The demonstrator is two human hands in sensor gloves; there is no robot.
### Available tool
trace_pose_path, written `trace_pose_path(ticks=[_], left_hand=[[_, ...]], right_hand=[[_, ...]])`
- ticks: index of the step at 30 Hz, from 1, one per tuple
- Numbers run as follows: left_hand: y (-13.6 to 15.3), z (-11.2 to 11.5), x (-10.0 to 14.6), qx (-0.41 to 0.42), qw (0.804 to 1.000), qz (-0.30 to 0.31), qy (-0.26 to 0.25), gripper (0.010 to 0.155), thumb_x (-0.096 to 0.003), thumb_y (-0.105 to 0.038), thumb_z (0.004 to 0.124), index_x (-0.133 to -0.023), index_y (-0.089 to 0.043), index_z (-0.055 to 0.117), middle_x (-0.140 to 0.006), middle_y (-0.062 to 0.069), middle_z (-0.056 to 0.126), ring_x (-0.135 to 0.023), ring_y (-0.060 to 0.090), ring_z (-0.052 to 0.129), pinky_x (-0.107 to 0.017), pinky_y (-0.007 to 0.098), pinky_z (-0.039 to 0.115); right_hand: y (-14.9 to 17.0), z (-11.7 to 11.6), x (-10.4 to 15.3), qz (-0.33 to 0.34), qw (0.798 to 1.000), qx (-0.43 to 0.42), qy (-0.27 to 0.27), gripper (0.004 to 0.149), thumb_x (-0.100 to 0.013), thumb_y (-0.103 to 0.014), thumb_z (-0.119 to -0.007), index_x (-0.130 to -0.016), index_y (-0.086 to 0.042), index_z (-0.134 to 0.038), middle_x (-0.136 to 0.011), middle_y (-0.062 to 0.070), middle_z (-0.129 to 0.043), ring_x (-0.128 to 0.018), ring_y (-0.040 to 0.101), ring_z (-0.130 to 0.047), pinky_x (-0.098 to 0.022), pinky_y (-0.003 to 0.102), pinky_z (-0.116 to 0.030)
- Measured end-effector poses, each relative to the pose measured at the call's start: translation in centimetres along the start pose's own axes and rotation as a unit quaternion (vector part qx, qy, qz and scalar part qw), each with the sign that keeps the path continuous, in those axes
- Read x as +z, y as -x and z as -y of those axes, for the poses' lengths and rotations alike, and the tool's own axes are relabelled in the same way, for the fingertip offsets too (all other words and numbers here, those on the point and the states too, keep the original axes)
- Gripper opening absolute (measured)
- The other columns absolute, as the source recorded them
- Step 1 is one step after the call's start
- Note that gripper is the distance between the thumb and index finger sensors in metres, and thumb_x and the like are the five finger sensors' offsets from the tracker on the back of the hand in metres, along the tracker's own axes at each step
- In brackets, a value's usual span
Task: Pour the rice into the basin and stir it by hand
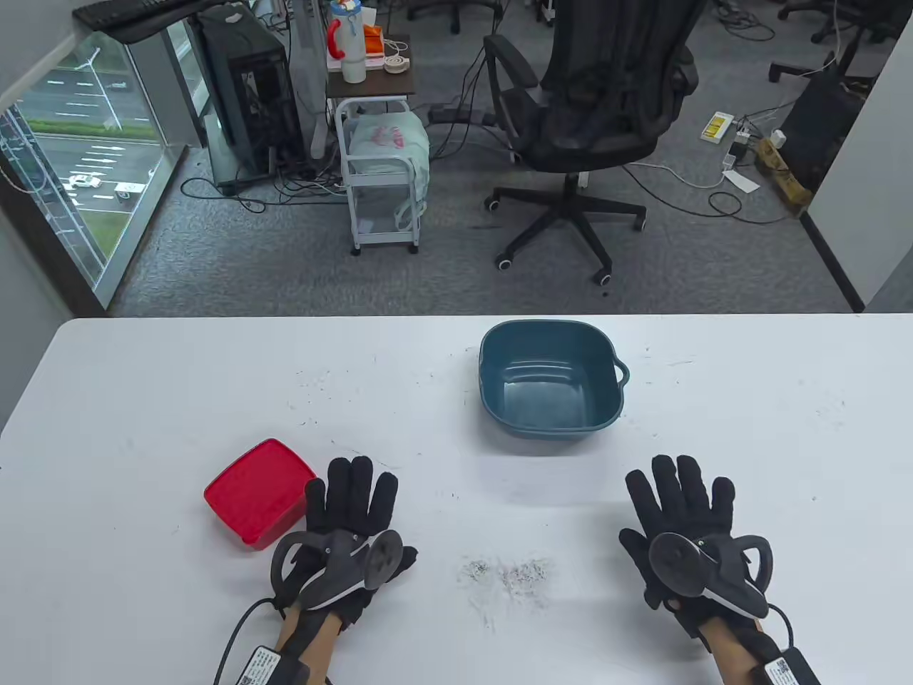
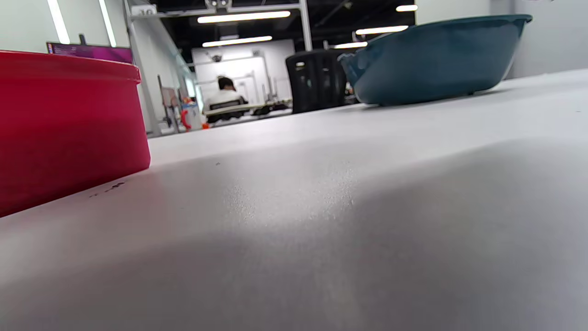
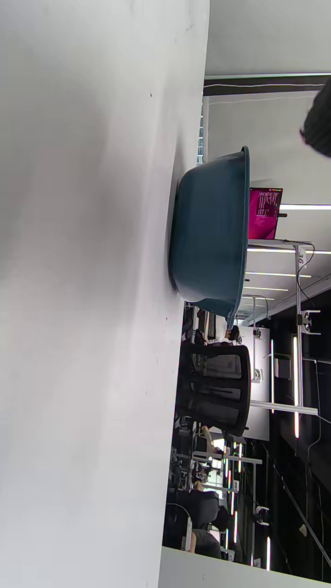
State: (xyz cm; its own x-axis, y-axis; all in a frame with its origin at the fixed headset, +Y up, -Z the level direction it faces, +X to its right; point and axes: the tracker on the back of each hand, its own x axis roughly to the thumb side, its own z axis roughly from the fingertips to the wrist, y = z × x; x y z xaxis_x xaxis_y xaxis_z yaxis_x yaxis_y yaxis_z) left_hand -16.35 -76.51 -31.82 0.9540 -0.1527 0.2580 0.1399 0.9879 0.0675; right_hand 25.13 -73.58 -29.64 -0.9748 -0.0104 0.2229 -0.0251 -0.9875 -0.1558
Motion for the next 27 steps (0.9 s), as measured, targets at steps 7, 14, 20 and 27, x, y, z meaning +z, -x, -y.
trace_pose_path(ticks=[7,14,20,27], left_hand=[[0.14,0.06,-0.06,0.014,1.0,-0.002,0.005,0.105,-0.0316,-0.077,0.059,-0.116,-0.023,0.027,-0.118,0.02,0.007,-0.108,0.054,0.016,-0.074,0.076,0.03],[0.2,0.0,-0.08,0.019,1.0,-0.003,0.011,0.105,-0.0319,-0.077,0.059,-0.116,-0.022,0.029,-0.119,0.02,0.008,-0.109,0.054,0.017,-0.074,0.075,0.031],[0.34,0.05,-0.12,0.023,1.0,-0.005,0.011,0.105,-0.0318,-0.077,0.059,-0.116,-0.022,0.03,-0.119,0.021,0.012,-0.109,0.054,0.018,-0.074,0.075,0.032],[1.0,-0.28,0.1,0.031,0.999,-0.017,0.003,0.105,-0.0316,-0.076,0.059,-0.116,-0.022,0.03,-0.119,0.021,0.012,-0.109,0.054,0.018,-0.074,0.075,0.031]], right_hand=[[-0.16,-0.1,-0.02,0.003,1.0,0.002,0.001,0.078,-0.038,-0.054,-0.071,-0.105,-0.027,-0.045,-0.112,0.016,-0.038,-0.103,0.05,-0.042,-0.062,0.08,-0.037],[-0.16,-0.2,0.0,0.001,1.0,-0.006,-0.005,0.076,-0.038,-0.053,-0.071,-0.105,-0.026,-0.047,-0.112,0.017,-0.04,-0.102,0.05,-0.044,-0.062,0.08,-0.037],[-0.2,-0.32,-0.04,-0.001,1.0,-0.016,-0.013,0.075,-0.038,-0.052,-0.071,-0.104,-0.024,-0.049,-0.111,0.019,-0.043,-0.102,0.049,-0.047,-0.062,0.08,-0.038],[-0.27,-0.3,-0.07,-0.001,1.0,-0.017,-0.017,0.074,-0.038,-0.051,-0.071,-0.104,-0.023,-0.051,-0.11,0.019,-0.045,-0.101,0.049,-0.048,-0.062,0.08,-0.039]])
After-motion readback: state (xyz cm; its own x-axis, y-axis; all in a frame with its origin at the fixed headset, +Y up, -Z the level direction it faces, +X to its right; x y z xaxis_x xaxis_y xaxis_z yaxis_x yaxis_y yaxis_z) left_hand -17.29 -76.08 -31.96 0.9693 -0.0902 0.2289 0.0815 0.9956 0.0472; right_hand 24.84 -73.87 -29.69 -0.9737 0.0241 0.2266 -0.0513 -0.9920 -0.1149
